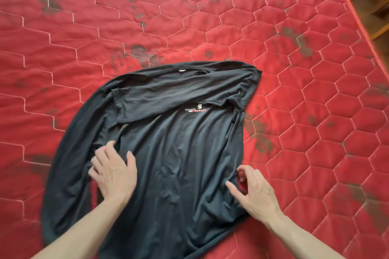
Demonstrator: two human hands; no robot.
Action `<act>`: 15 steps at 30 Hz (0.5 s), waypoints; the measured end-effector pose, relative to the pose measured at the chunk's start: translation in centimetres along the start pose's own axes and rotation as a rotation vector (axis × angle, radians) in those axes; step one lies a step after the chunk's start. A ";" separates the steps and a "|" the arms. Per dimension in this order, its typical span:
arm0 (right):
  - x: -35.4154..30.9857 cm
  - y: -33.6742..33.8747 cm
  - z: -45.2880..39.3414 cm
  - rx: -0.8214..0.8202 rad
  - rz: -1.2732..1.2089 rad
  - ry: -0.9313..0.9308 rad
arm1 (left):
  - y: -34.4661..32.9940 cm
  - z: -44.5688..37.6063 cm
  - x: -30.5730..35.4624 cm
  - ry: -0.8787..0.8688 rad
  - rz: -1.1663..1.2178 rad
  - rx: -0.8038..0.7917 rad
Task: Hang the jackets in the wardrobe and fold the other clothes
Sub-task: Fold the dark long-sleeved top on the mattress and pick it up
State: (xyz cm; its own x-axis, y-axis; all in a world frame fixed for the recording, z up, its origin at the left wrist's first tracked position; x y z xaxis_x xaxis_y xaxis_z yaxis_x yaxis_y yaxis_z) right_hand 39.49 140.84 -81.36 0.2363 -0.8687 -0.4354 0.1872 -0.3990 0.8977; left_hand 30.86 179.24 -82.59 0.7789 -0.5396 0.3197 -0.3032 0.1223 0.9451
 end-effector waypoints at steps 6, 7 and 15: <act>0.6 -0.8 5.0 -0.060 0.067 -0.185 | 1.6 9.1 -7.1 0.081 -0.087 -0.050; 0.9 -0.9 5.5 -0.047 -0.017 -0.328 | 2.0 10.0 -8.1 0.143 -0.079 -0.053; 3.0 -0.1 10.0 0.011 0.012 -0.622 | 3.9 15.1 -12.8 0.408 -0.008 -0.287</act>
State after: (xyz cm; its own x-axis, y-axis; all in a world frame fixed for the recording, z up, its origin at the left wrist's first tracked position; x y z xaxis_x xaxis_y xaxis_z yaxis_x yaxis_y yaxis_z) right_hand 30.60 135.35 -82.02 -0.3618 -0.8802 -0.3071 0.1776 -0.3885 0.9042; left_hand 11.46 174.06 -83.99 0.9492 -0.1789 0.2589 -0.1774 0.3752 0.9098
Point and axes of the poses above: each hand's wrist, its own z-axis away from the middle knuckle, its own y-axis out of the back of the hand, x = y × z, the point moved 5 cm from there along -z, towards the middle knuckle, and after that the axes turned 13 degrees about x, right-handed, at the moved point
